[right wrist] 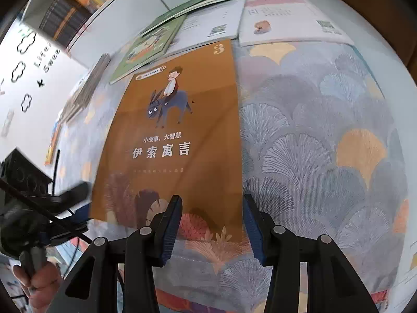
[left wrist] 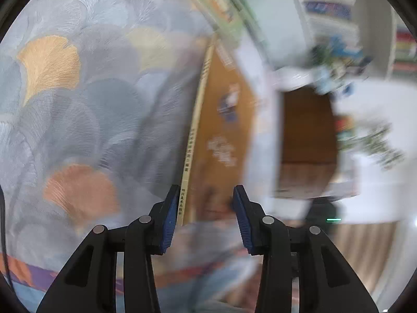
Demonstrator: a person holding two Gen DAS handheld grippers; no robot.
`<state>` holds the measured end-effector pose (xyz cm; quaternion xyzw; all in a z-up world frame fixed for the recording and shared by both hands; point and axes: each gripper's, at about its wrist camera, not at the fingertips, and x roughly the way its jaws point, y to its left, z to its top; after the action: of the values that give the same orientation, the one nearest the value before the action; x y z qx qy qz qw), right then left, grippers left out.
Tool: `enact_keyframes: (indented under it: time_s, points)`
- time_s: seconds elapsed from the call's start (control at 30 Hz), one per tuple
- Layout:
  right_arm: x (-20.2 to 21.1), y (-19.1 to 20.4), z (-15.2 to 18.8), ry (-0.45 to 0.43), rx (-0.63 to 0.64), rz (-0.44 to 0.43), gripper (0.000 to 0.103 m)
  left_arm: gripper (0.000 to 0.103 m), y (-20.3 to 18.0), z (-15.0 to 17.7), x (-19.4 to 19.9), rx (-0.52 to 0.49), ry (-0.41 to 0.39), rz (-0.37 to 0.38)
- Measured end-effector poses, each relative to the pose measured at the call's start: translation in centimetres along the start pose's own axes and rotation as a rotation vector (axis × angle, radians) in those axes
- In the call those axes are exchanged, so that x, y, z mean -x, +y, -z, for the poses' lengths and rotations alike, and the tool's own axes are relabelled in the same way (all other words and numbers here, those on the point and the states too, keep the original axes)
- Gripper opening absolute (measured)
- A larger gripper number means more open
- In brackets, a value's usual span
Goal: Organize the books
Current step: 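Grasp the donkey-cover book's edge with the left gripper while the right gripper grips it, then lift the donkey-cover book with both grippers and turn it upright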
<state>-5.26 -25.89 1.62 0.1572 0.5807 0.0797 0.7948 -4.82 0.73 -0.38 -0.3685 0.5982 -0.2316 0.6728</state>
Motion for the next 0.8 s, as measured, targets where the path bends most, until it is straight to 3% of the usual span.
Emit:
enact_keyframes:
  time_s: [0.1,0.17,0.27,0.43,0.57,0.73,0.8]
  points:
    - [0.2,0.3,0.5,0.0,0.022,0.012,0.049,0.019,-1.3,0.5,-1.8,-0.082,-0.006,-0.119]
    - [-0.1,0.5,0.1,0.018,0.02,-0.006,0.052,0.017,-2.0,0.5,-2.4,-0.094,-0.012,-0.114]
    - [0.1,-0.7,-0.3,0.055,-0.003,-0.06,0.054,0.015,-2.3,0.0,-2.4,-0.058,-0.006,-0.026]
    - [0.7,-4.8,0.2,0.102,-0.199,-0.273,0.055,0.014,-1.4,-1.1,-2.3,0.104,0.042,0.22]
    - [-0.2,-7.2,0.4,0.125,-0.34,-0.439,0.058,0.014,-1.3,-1.8,-2.6,0.141,0.072,0.282]
    - [-2.5,-8.1,-0.5,0.148,-0.478,-0.654,0.064,0.017,-0.3,-1.8,-2.4,0.256,0.101,0.45]
    - [-2.8,-7.9,-1.0,0.132,-0.502,-0.66,0.057,0.017,-0.2,-1.6,-2.0,0.257,0.099,0.456]
